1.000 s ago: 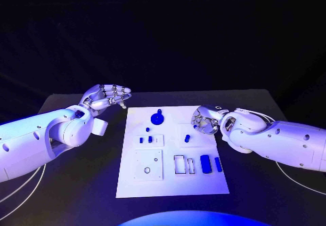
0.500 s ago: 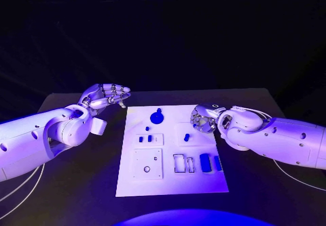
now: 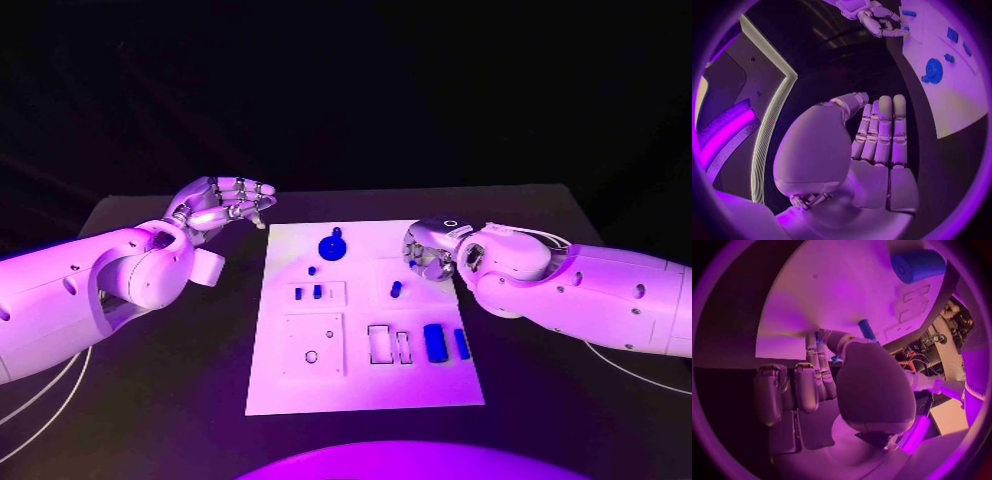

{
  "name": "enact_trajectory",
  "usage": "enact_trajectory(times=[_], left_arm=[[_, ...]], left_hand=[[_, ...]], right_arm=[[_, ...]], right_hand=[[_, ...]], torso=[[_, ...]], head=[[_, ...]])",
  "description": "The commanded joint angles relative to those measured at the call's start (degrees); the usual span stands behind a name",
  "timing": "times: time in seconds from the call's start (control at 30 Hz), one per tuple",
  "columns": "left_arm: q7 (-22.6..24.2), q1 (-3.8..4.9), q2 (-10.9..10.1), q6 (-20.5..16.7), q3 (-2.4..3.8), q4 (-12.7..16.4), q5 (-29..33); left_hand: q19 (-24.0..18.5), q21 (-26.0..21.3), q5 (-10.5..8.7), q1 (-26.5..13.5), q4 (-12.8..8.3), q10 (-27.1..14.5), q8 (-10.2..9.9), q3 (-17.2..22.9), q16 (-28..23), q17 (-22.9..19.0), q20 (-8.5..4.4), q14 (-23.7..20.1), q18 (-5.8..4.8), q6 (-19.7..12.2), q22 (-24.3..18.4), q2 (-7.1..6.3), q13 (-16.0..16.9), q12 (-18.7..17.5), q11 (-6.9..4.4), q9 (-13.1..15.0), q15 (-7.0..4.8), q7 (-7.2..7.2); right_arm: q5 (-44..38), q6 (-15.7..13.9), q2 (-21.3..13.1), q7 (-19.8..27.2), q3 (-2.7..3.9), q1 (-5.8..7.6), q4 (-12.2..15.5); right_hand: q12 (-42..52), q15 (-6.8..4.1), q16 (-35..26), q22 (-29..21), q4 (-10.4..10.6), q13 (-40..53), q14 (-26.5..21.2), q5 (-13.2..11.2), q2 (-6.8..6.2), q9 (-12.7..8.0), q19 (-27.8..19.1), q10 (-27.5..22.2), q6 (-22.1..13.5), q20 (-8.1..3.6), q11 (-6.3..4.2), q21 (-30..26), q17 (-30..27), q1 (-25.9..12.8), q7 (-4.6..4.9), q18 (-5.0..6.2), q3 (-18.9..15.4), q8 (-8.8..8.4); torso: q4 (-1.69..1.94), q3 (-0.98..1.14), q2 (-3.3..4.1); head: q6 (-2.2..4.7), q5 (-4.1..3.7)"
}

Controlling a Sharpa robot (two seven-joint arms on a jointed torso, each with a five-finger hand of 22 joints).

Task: Assemble the parts on the task board

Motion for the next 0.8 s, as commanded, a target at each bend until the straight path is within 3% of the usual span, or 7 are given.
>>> enact_trajectory(times=[0.03,0.23,0.8], left_arm=[[-0.20,0.07,-0.03,0.33,0.05,0.26,-0.69],[-0.25,0.06,-0.08,0.18,0.05,0.34,-0.81],[-0.52,0.06,-0.04,0.12,0.05,0.06,-0.90]], left_hand=[[-0.27,-0.27,-0.13,-0.32,-0.01,-0.30,0.13,-0.19,-0.35,-0.07,-0.09,-0.38,0.80,-0.31,-0.09,0.23,-0.07,-0.29,0.06,0.02,-0.11,0.22],[-0.28,-0.33,-0.12,-0.27,-0.06,-0.37,0.13,-0.21,-0.43,-0.12,-0.09,-0.42,0.80,-0.35,-0.13,0.24,-0.11,-0.32,0.08,0.01,-0.10,0.24],[-0.36,-0.58,-0.11,-0.24,-0.19,-0.77,0.12,-0.34,-0.77,-0.37,-0.03,-0.58,0.77,-0.55,-0.27,0.23,-0.28,-0.50,0.23,-0.02,0.01,0.36]], right_arm=[[-2.67,2.97,0.22,-1.41,-0.85,-1.12,0.04],[-3.11,0.16,0.29,-1.52,-0.85,-1.13,0.03],[0.06,-7.61,-0.56,1.17,-0.82,-1.16,0.85]], right_hand=[[0.14,-0.40,0.11,12.10,-1.16,0.49,2.76,0.09,1.34,0.90,3.98,1.23,0.45,-0.63,-0.42,0.49,-0.18,0.26,-0.20,0.01,0.85,0.75],[-0.10,-0.56,0.17,12.30,-2.24,0.67,2.78,0.10,1.54,1.54,4.10,2.12,0.57,-0.81,-0.61,0.81,-0.13,-0.14,-0.33,-0.07,1.75,1.16],[-0.44,-0.62,0.16,12.36,-2.82,0.76,2.78,-0.24,1.53,2.00,4.13,2.49,0.56,-0.89,-0.66,0.88,-0.21,-0.78,-0.36,-0.08,2.22,1.39]], torso=[[-0.01,0.00,-0.01],[-0.01,0.00,-0.02],[-0.02,-0.02,-0.06]], head=[[-0.06,-0.06],[-0.05,-0.15],[0.19,-0.09]])
